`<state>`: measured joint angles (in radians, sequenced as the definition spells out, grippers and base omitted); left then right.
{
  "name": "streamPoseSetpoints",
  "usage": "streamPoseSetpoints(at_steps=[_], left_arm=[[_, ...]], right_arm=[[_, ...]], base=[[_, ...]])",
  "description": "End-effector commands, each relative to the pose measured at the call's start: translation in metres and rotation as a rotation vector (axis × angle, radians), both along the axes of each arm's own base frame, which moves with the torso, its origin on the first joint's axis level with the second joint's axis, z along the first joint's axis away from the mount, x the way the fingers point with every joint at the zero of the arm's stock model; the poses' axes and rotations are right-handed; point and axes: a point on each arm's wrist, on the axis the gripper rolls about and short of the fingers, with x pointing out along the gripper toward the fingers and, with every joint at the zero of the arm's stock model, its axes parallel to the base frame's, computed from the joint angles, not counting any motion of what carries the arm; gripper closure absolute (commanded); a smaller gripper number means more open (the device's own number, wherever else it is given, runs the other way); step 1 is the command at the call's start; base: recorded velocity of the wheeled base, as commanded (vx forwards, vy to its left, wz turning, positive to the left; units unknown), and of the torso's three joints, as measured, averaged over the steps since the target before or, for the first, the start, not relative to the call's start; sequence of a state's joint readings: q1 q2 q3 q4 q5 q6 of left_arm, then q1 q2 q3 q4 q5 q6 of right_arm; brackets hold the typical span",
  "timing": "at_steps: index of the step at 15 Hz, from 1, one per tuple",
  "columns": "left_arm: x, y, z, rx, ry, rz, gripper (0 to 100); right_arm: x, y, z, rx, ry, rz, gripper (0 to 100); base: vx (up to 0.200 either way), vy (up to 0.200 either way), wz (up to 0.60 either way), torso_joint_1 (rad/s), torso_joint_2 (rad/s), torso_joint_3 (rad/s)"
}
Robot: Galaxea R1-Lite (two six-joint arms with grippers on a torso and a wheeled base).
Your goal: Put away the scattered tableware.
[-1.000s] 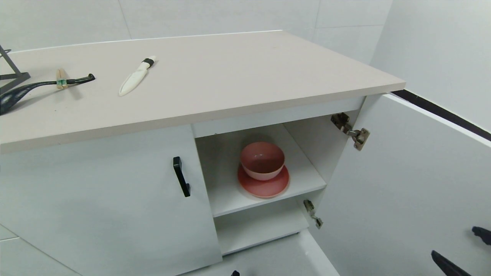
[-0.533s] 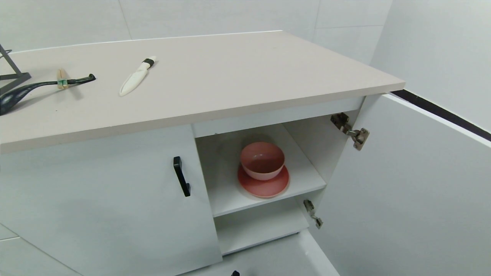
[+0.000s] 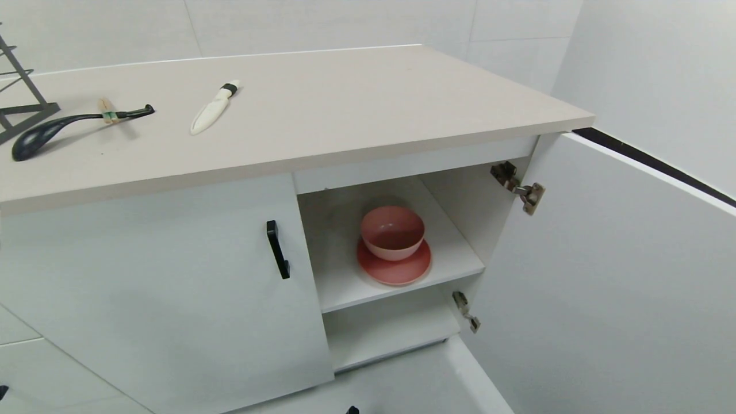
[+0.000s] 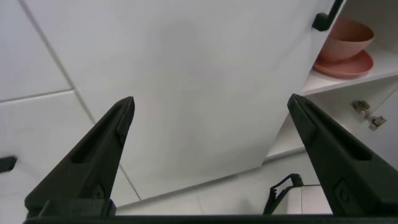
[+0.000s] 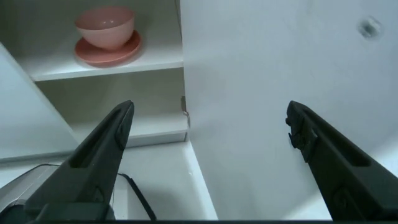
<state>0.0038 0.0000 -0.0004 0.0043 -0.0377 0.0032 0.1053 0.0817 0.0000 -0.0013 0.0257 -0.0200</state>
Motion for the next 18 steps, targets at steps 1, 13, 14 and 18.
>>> streamPoseSetpoints(at_steps=[1,13,14,18], left_arm=[[0.0001,0.0000,0.0000,0.000,0.001,0.002,0],[0.0001,0.0000,-0.0001,0.000,0.002,0.002,0],[0.0000,0.0000,0.0003,0.000,0.001,0.002,0],[0.0000,0.0001,0.0005,0.001,-0.001,0.006,0]], right_arm=[[0.0003,0.0001,0.0001,0.000,0.004,-0.004,0],[-0.0046,0.0021,-0.0005,-0.018,-0.068,-0.105,0],[-0.0046,0.0021,-0.0005,-0.018,-0.068,-0.105,0],[-0.0057,0.0020,-0.0009,-0.014,-0.080,-0.104,0]], base=[[-0.200,0.000,0.00,-0.007,0.00,0.002],[-0.083,-0.133,0.00,0.003,0.00,0.002],[0.000,-0.200,0.00,0.002,0.00,-0.007],[-0.200,-0.050,0.00,0.004,0.00,0.002]])
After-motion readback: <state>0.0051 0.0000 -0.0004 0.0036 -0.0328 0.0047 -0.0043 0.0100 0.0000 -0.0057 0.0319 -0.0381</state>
